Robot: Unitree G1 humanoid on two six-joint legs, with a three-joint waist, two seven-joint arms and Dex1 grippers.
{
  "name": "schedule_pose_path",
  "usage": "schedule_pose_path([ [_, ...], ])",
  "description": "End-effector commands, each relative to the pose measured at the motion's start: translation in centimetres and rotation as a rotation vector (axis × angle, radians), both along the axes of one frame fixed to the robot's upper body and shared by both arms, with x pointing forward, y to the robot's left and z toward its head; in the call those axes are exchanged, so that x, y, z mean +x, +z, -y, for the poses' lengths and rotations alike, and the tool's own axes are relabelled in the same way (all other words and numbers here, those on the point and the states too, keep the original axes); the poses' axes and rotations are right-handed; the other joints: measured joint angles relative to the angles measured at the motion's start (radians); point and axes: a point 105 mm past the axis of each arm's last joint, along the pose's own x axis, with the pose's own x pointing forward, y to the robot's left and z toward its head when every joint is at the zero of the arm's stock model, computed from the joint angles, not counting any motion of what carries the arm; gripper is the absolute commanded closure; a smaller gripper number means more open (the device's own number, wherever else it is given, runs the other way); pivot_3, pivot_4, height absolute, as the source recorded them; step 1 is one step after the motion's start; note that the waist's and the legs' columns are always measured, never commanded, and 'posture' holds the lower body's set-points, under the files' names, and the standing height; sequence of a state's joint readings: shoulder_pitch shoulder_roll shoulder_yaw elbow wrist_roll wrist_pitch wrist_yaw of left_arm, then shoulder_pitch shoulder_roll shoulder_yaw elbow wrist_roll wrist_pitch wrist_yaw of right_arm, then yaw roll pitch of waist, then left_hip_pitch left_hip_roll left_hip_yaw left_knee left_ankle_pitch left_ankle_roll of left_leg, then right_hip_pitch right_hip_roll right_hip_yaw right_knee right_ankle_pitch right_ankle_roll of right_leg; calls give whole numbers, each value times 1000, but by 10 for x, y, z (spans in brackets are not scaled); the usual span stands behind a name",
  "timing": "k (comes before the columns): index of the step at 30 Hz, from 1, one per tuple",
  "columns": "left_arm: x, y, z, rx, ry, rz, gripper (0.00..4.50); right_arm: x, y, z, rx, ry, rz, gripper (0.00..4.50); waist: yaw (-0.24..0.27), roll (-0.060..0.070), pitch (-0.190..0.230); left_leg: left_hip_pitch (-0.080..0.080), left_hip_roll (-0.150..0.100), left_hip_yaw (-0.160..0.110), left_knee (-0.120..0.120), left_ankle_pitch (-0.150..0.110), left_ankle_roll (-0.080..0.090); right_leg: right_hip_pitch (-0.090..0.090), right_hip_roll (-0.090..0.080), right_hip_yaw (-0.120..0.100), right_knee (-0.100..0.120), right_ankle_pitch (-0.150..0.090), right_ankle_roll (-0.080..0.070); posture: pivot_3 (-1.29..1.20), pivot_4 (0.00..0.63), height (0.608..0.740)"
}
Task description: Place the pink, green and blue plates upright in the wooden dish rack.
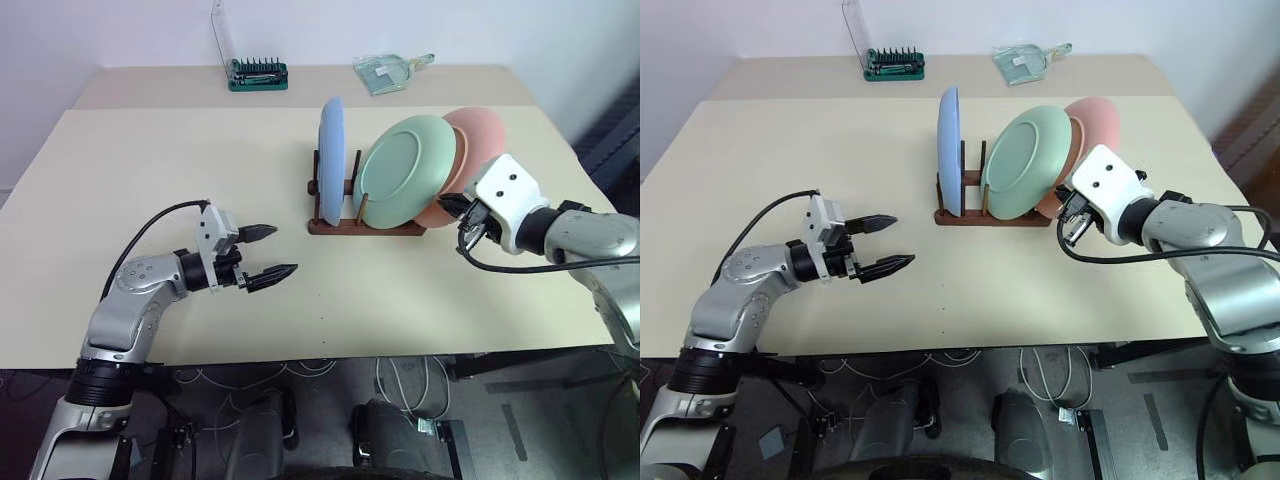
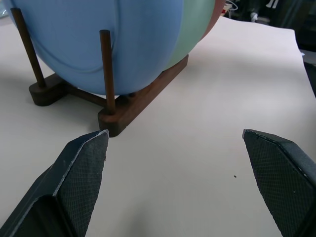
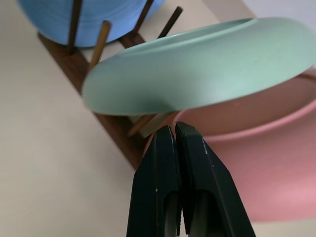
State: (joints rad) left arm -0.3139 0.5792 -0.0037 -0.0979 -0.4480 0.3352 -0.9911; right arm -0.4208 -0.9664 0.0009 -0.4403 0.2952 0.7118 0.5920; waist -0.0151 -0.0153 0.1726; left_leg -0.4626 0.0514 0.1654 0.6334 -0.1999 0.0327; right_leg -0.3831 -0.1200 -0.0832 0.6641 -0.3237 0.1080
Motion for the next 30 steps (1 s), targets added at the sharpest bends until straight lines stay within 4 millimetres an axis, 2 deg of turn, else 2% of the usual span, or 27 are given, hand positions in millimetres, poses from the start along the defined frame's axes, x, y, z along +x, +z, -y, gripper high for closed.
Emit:
schedule_pose_path([
  [1,-3,10,-1,-9,-1,47,0,8,11,-2,-18,4,73,4424,0,0,0,0,0,0,0,0,0,0,0,0,0,0,0,0,150,732],
  [5,-1,14,-9,-17,47,71,0,17,18,-10,-12,33,114,4424,-5,0,0,0,0,0,0,0,0,0,0,0,1,0,0,0,150,732],
  [12,2,17,-18,-29,93,81,0,12,36,-50,46,202,184,4424,-3,0,0,0,0,0,0,0,0,0,1,0,1,0,0,0,150,732],
  [17,3,17,-16,-28,93,83,0,8,35,-61,51,247,180,4424,0,0,0,0,0,0,1,0,0,0,0,0,1,0,0,0,150,732],
  [21,3,17,-16,-29,94,84,0,8,36,-60,43,242,182,4424,-1,0,0,0,0,0,1,0,0,0,1,0,1,0,0,0,150,732],
  [23,3,18,-15,-31,94,85,0,8,42,-49,14,209,208,4424,-1,0,0,0,0,0,1,0,0,0,1,0,1,0,0,0,150,732],
  [28,3,17,-15,-28,91,81,0,-2,91,-15,32,113,339,4424,1,0,0,0,0,0,1,0,0,0,0,0,1,0,0,0,150,732],
  [30,3,17,-15,-27,90,81,0,-4,97,-9,27,94,353,4424,1,0,0,0,0,0,1,0,0,0,0,0,1,0,0,0,150,732],
])
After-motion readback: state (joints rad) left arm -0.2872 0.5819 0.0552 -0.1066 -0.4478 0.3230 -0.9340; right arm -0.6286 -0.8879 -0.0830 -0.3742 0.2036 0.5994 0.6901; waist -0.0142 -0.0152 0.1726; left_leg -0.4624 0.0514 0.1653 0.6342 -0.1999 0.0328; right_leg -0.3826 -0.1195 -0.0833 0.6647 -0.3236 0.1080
